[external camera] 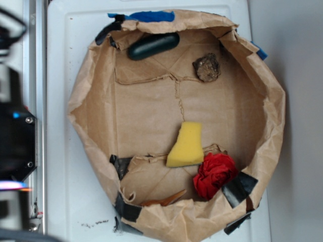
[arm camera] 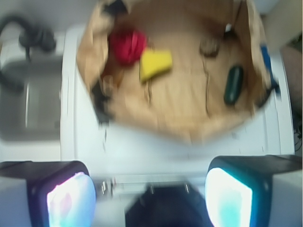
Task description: Grab the shell.
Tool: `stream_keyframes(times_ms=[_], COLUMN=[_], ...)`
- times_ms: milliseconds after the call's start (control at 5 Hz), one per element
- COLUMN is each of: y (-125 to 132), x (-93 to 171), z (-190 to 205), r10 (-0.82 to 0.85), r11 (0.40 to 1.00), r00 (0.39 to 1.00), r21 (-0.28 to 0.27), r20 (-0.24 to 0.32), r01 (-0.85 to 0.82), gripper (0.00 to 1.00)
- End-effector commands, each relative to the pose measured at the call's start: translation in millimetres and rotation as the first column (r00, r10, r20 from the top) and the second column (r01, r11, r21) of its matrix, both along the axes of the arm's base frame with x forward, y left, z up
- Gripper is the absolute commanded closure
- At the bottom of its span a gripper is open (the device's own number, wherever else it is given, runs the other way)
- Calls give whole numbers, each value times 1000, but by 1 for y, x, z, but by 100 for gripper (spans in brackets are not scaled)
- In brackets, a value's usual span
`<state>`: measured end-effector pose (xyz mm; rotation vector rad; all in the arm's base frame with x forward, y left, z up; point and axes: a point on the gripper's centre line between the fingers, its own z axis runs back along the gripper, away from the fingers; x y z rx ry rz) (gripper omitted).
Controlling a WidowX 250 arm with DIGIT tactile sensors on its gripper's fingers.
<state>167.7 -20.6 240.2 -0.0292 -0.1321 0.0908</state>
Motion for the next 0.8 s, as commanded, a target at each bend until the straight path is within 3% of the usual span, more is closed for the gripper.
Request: stream_keyframes(times_ms=[0,200,600], y=[12,19,19], x=[50,39,39], z=[4,-1,-1], r10=[107,306,306], r11=[993,951,951], r00=[991,949,949], r21=[-52,-61,-61], r20=[76,72,72], r01=[-103,-302,-302], gripper=[0,0,0])
